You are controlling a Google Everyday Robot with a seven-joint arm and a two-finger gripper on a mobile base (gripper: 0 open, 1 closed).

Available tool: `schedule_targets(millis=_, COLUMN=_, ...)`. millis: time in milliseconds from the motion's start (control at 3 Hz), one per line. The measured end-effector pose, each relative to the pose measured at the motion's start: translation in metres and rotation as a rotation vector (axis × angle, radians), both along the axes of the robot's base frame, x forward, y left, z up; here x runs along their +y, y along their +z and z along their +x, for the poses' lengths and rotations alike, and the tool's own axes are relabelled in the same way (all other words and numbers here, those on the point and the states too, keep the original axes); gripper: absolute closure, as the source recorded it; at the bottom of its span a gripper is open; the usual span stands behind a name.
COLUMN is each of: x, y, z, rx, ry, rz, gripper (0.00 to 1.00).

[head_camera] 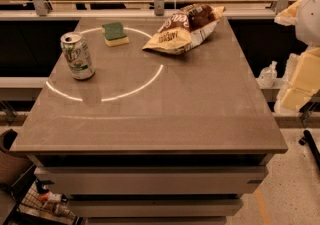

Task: Pick brown chip bag

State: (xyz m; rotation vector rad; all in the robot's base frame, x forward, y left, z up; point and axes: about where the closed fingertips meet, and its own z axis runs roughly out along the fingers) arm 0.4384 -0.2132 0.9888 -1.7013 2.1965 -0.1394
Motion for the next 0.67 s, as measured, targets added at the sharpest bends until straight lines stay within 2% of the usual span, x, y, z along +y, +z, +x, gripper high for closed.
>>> schedule_targets(millis=333, x=0.0, y=0.0, z=0.0, rx=0.0, ry=0.0, rz=0.0, gripper=0.0)
schedule_targets(millis=667, x=-0.009, y=0.009, z=0.016, rx=-0.031, ry=-0.047, rz=-0.022, gripper=0.0)
